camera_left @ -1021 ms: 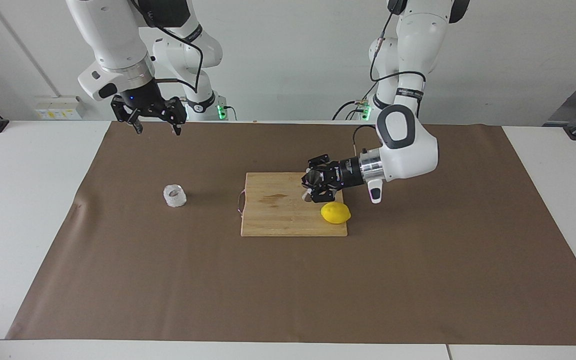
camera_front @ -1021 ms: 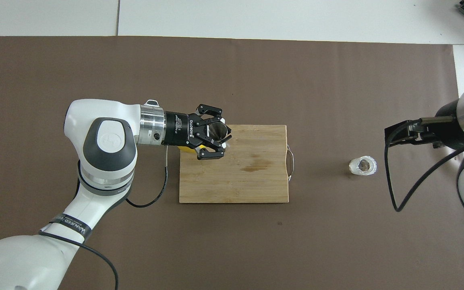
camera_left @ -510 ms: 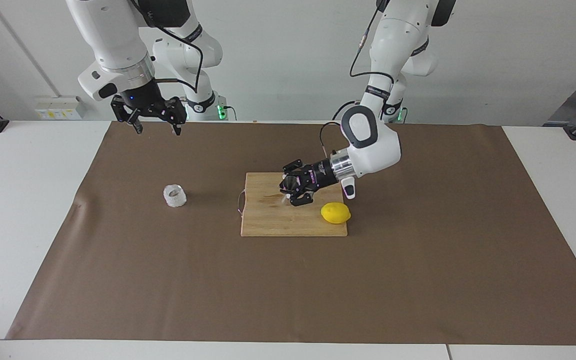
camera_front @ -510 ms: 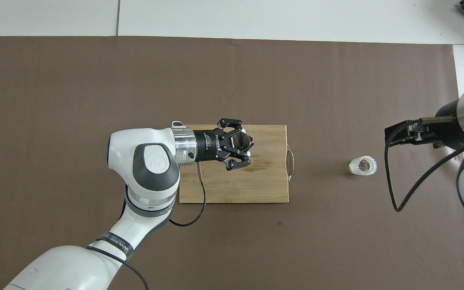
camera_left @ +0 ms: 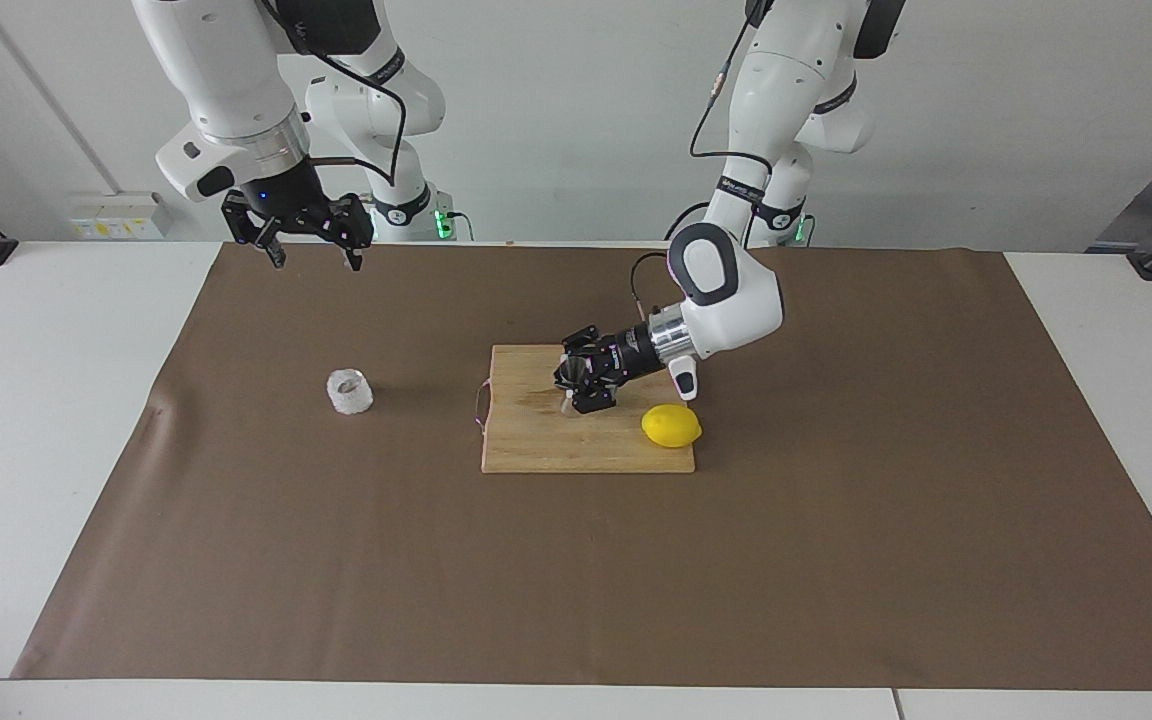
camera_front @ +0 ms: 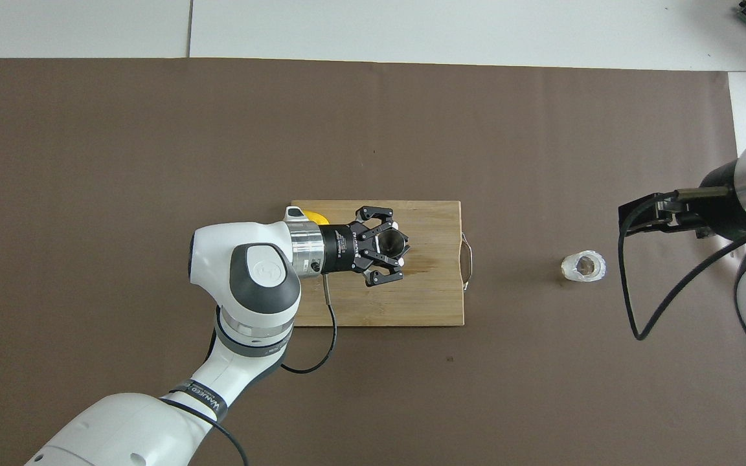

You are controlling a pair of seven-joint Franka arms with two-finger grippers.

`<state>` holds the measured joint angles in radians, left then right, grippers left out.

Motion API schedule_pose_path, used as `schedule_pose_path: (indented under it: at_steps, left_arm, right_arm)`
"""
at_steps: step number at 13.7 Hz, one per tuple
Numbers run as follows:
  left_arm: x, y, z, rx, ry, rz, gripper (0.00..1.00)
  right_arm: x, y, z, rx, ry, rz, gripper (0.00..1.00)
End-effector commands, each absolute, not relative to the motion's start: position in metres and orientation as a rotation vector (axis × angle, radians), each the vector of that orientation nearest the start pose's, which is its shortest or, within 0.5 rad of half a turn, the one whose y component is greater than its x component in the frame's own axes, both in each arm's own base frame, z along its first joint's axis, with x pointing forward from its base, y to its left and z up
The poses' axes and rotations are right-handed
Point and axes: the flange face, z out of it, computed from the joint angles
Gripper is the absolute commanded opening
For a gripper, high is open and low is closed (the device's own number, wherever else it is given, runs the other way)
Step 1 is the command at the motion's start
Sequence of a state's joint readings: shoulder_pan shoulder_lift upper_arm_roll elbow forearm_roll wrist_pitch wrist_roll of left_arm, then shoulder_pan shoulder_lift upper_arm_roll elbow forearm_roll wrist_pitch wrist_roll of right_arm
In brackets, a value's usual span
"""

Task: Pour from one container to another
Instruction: 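Lower the metal cup onto the board and open the left gripper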

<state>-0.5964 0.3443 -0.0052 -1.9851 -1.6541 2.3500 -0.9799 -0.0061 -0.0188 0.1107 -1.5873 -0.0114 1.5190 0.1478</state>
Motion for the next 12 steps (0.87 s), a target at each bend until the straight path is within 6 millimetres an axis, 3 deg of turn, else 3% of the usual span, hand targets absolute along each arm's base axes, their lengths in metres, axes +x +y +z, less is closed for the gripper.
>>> schedule_pose_path:
  at_steps: [1,5,9,12]
  left_arm:
    - [0.5,-0.363,0.305,1.446,1.607,-0.925,0.37]
    - [0.501,-0.362,0.306,1.45,1.606,-0.918,1.0]
    - [0.51,-0.357,0.327,1.506,1.531,-0.925,1.0]
    - [0.519,-0.334,0.365,1.63,1.412,-0.922,1.0]
  right_arm:
    - [0.534,0.052,0.624,-3.131,0.045,0.077,1.0]
    - [0.534,0.052,0.624,-3.131,0.045,0.077,1.0]
    - [0.533,0.053,0.624,-3.131,0.043,0.077,1.0]
    - [0.533,0.054,0.624,-3.131,0.04,0.077,1.0]
